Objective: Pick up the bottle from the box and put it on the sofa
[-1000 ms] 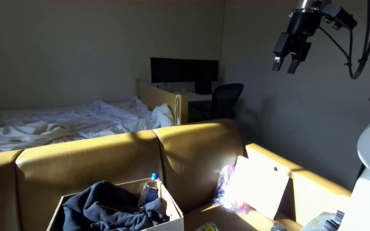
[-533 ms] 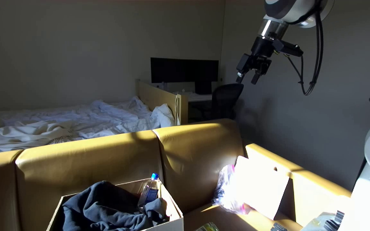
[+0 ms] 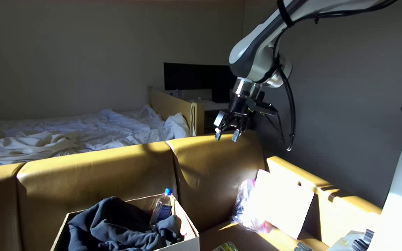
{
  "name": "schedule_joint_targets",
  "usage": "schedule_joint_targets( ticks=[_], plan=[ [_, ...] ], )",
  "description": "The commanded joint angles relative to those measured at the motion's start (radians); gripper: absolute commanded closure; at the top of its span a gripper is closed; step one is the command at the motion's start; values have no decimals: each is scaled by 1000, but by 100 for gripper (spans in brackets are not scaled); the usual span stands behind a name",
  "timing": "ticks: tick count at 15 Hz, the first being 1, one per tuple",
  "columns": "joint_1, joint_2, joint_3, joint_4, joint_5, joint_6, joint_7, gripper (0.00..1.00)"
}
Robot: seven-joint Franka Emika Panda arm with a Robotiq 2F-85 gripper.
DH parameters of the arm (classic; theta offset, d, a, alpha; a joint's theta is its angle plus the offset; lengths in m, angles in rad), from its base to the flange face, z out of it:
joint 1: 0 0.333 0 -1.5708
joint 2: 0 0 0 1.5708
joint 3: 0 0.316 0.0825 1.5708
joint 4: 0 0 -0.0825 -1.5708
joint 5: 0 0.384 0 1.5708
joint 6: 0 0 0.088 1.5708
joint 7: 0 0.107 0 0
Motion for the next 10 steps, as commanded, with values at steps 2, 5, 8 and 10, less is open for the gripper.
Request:
schedule_joint_targets(
  ticks=[2,5,8,10],
  plan=[
    [-53,56,88,11,23,12,-7,0],
    [-74,34,82,17,22,7,-7,0],
    [-76,21,80,17,23,5,-7,0],
    [-68,41,81,35,38,-34,-41,0]
  ],
)
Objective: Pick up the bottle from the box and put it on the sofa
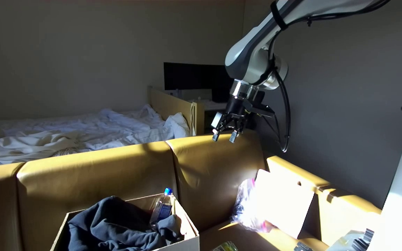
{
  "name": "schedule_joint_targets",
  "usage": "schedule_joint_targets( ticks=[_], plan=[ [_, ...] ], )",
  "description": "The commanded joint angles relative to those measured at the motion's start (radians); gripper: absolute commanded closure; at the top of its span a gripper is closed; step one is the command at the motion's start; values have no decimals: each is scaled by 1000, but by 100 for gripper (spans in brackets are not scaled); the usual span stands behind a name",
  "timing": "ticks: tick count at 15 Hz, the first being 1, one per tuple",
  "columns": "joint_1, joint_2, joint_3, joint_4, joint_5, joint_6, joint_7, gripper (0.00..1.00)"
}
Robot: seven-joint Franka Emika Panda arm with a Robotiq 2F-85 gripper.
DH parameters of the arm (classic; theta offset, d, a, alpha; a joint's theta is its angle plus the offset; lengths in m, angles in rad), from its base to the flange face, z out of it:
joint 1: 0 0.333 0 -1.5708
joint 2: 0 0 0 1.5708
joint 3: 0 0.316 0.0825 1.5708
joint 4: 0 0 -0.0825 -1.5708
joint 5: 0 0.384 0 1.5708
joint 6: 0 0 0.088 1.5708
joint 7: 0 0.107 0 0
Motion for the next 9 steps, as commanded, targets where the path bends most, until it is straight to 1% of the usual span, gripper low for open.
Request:
schedule_joint_targets(
  ticks=[1,2,3,4,5,7,8,9],
  plan=[
    [-23,72,52,34,1,-17,-37,0],
    [-15,110,68,43,11,32,-53,0],
    [-9,147,87,58,36,75,-52,0],
    [-9,197,110,81,34,126,-39,0],
    [-17,251,136,98,-18,214,-3,0],
    [-32,365,172,150,-34,391,16,0],
    [-52,431,182,188,-36,468,33,0],
    [-24,477,159,229,53,503,13,0]
  ],
)
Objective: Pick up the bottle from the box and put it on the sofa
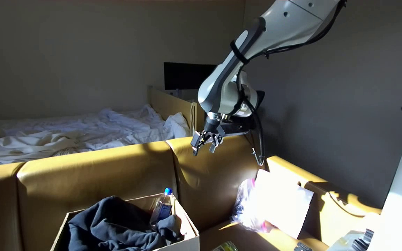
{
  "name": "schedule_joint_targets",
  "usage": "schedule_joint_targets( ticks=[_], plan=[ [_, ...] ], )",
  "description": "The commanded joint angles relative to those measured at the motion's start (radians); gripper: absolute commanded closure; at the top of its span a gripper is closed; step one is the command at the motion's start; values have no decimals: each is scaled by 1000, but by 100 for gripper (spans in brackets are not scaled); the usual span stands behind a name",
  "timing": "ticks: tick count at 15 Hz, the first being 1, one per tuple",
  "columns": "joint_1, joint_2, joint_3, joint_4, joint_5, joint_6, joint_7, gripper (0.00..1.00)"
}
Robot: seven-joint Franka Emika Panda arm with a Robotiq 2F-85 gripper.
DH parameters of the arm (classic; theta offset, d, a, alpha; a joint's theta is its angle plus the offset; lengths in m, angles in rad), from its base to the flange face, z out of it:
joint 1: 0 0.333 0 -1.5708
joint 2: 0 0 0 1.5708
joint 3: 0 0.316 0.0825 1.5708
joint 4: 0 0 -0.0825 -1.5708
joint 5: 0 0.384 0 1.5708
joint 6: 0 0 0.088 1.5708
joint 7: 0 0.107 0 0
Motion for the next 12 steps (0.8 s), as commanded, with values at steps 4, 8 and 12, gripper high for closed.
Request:
schedule_joint_targets(
  ticks=[4,8,12],
  plan=[
    [-205,322,247,347,357,102,-137,0],
    [-281,515,409,568,436,1,-200,0],
    [-128,488,279,486,229,-157,42,0]
  ],
)
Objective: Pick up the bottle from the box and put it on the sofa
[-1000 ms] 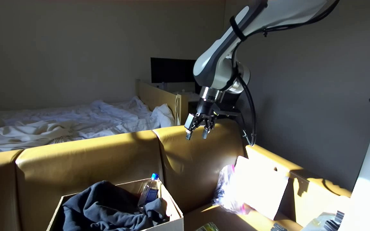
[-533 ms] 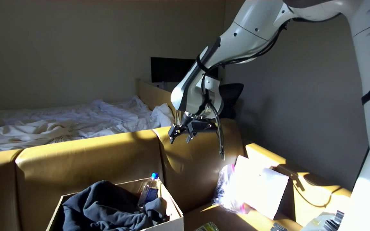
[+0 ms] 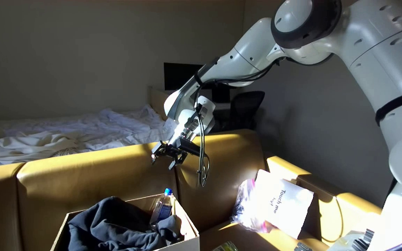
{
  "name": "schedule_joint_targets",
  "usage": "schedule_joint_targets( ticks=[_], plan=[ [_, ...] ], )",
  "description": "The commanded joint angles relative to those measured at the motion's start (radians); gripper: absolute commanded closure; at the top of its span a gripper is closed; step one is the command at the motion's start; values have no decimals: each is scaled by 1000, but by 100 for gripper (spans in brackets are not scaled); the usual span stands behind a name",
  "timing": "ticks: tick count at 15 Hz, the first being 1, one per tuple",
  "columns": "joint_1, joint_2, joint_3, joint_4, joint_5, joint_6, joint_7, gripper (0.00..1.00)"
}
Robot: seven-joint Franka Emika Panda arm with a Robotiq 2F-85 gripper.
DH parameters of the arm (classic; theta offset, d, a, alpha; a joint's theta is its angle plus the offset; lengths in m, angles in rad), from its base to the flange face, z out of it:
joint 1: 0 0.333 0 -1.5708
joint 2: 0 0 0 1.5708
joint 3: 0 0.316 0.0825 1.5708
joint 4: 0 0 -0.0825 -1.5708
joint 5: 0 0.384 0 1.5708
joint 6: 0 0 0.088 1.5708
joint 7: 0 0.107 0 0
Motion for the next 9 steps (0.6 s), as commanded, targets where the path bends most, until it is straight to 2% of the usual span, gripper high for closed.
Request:
schedule_joint_targets(
  ticks=[1,3,5,6,9],
  plan=[
    [19,13,-13,-7,-62,-22,56,0],
    [72,15,-44,-26,-114,-27,128,0],
    [91,11,-51,-28,-119,-27,140,0],
    [106,11,-73,-41,-127,9,156,0],
    [86,26,-90,-60,-129,44,173,0]
  ],
)
